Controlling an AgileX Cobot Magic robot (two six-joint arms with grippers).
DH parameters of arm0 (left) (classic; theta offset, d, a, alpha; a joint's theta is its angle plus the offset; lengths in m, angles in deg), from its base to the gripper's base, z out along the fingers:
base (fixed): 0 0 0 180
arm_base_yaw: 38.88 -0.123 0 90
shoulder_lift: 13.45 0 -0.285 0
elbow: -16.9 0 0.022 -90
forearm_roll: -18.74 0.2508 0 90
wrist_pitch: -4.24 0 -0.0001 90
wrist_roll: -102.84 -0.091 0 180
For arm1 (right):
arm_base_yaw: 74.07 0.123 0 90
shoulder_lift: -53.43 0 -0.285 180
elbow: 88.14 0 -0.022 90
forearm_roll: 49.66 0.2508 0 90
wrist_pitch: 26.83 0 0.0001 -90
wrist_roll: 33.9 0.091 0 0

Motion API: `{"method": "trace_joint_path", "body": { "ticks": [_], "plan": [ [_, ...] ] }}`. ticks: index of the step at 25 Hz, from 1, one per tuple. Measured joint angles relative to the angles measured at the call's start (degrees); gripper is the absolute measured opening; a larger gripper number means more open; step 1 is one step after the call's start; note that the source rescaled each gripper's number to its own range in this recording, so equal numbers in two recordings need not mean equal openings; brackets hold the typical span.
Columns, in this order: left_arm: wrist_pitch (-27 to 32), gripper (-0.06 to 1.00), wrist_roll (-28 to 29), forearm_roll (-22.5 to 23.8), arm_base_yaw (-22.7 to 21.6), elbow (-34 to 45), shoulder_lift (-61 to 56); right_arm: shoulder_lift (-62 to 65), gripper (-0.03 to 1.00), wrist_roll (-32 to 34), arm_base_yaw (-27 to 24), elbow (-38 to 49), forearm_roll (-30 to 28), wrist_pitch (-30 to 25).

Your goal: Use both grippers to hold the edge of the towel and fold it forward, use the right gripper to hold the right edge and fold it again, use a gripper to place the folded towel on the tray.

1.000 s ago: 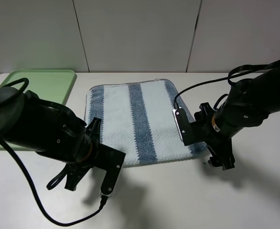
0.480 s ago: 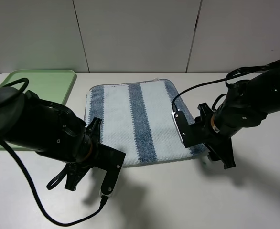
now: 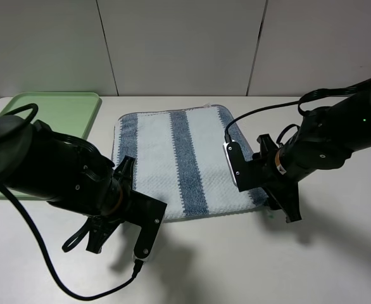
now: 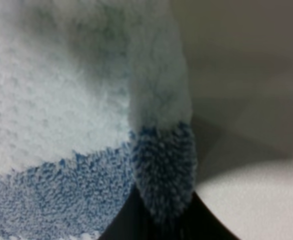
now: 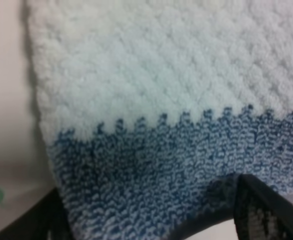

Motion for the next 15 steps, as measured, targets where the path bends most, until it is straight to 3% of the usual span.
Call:
{"method": "trace_joint_path", "body": {
  "ticks": [4,13,15],
  "plan": [
    [-0.05,0.00,0.06,0.00,0.00,0.00,0.00,-0.10,0.61,0.00,0.00,0.00,0.94,-0.10],
    [-0.05,0.00,0.06,0.00,0.00,0.00,0.00,-0.63,0.21,0.00,0.00,0.18,2.06,-1.58],
    [-0.05,0.00,0.06,0.00,0.00,0.00,0.00,-0.70,0.06,0.00,0.00,0.18,2.06,-1.88]
  ]
}}
